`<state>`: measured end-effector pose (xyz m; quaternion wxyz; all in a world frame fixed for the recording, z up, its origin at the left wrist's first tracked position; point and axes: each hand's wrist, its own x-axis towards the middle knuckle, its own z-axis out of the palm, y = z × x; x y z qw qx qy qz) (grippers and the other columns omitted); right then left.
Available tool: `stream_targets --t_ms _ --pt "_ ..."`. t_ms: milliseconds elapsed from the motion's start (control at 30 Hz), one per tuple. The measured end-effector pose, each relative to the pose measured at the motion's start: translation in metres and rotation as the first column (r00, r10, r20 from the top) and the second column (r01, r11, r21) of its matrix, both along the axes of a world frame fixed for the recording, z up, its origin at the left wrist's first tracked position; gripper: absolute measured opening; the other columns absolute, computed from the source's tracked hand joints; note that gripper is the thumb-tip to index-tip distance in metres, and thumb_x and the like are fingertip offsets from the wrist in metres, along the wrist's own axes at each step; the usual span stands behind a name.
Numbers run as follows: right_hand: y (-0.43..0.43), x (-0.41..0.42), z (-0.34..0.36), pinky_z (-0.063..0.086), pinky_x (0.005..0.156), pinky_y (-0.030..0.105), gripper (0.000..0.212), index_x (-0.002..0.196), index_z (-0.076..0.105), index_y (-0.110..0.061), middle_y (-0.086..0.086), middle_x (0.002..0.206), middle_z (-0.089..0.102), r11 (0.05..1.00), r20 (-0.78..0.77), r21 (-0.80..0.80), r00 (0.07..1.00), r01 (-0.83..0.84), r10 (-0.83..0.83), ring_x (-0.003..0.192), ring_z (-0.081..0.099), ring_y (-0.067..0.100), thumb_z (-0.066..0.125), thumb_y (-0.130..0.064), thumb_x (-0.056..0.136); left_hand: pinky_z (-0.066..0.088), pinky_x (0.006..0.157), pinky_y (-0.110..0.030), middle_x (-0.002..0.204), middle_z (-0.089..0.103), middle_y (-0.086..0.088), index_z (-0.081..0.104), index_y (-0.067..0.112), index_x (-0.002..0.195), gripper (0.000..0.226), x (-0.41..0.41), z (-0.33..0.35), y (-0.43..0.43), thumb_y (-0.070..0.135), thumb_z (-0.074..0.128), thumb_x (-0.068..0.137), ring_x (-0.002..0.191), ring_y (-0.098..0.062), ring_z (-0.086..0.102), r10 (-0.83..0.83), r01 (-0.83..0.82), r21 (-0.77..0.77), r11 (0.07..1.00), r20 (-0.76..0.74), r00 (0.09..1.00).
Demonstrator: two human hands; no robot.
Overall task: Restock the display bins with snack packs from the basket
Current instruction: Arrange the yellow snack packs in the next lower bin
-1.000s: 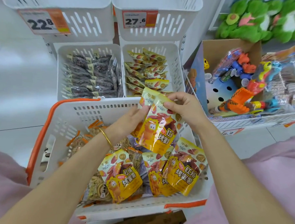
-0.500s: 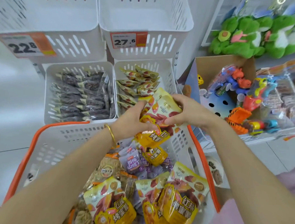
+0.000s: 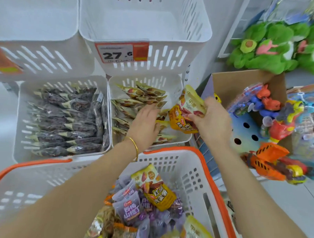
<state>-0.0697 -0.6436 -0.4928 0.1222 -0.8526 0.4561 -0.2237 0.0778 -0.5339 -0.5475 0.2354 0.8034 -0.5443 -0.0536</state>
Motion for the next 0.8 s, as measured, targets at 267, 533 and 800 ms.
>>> stream_targets --t_ms 267,533,800 --pt "-0.008 0.019 -0.024 0.028 0.057 0.03 0.036 0.088 0.041 -0.015 0.004 0.088 0.055 0.999 -0.021 0.021 0.999 -0.027 0.027 0.083 0.055 0.026 0.065 -0.041 0.084 0.008 0.119 -0.038 0.156 0.016 -0.013 0.045 0.009 0.13 0.04 0.006 -0.029 -0.019 0.021 0.051 0.093 0.145 -0.028 0.006 -0.054 0.035 0.141 0.989 0.138 0.989" --pt "-0.01 -0.001 -0.047 0.042 0.068 0.034 0.036 0.118 0.046 -0.011 0.011 0.108 0.064 0.961 0.012 0.276 0.999 0.025 -0.03 0.098 0.061 0.033 0.058 -0.034 0.092 0.018 0.117 -0.04 0.156 0.011 -0.008 0.043 0.011 0.131 0.039 0.008 -0.035 -0.023 0.016 0.047 0.093 0.145 -0.026 0.0 -0.004 -0.025 0.189 0.982 0.149 0.989" --pt "-0.025 0.005 -0.034 0.045 0.071 0.035 0.025 0.112 0.048 -0.002 0.017 0.103 0.062 0.917 -0.272 0.4 0.955 -0.003 0.121 0.095 0.059 0.034 0.05 -0.023 0.097 0.017 0.117 -0.039 0.157 0.009 -0.008 0.043 0.01 0.133 0.04 0.007 -0.03 -0.022 0.011 0.046 0.093 0.145 -0.025 -0.002 0.004 -0.027 0.207 0.978 0.114 0.993"
